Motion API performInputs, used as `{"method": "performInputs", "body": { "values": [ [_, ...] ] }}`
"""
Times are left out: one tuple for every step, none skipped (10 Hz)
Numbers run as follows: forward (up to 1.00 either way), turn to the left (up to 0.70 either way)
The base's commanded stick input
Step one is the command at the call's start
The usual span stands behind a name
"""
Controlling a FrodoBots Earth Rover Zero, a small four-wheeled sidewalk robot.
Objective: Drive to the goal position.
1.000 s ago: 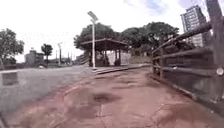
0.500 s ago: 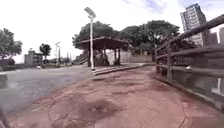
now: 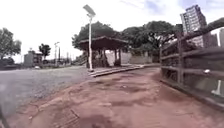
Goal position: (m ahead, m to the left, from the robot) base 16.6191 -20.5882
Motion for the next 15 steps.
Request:
{"method": "performInputs", "body": {
  "values": [
    [0.97, 0.0],
    [0.97, 0.0],
    [0.97, 0.0],
    [0.97, 0.0],
    [0.97, 0.0],
    [0.97, 0.0],
    [0.97, 0.0],
    [0.97, 0.0],
    [0.97, 0.0],
    [0.97, -0.01],
    [0.97, -0.03],
    [0.97, -0.05],
    [0.97, -0.06],
    [0.97, -0.18],
    [0.97, -0.23]
  ]
}}
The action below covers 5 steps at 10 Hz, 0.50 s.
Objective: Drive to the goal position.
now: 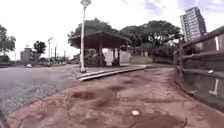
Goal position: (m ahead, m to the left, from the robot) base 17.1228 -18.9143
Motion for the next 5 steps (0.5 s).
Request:
{"method": "performInputs", "body": {
  "values": [
    [0.97, -0.24],
    [0.97, -0.14],
    [0.97, -0.02],
    [0.97, 0.0],
    [0.97, 0.0]
  ]
}}
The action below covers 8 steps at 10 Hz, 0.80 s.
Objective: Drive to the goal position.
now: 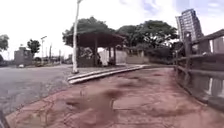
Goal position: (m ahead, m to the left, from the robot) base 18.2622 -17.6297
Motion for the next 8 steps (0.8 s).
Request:
{"method": "performInputs", "body": {
  "values": [
    [0.97, 0.0],
    [0.97, 0.0],
    [0.97, 0.0],
    [0.97, 0.0],
    [0.97, 0.0],
    [0.97, 0.0],
    [0.97, -0.02],
    [0.97, -0.11]
  ]
}}
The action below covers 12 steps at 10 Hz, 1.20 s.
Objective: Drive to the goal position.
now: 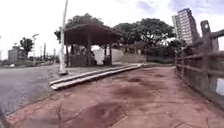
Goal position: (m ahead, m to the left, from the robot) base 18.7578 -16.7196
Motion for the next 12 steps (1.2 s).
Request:
{"method": "performInputs", "body": {
  "values": [
    [0.97, -0.19],
    [0.97, -0.24],
    [0.97, -0.17],
    [0.97, -0.05],
    [0.97, -0.02],
    [0.97, -0.08],
    [0.97, -0.24],
    [0.97, -0.32],
    [0.97, -0.39],
    [0.97, -0.39],
    [0.97, -0.39],
    [0.97, -0.39]
  ]
}}
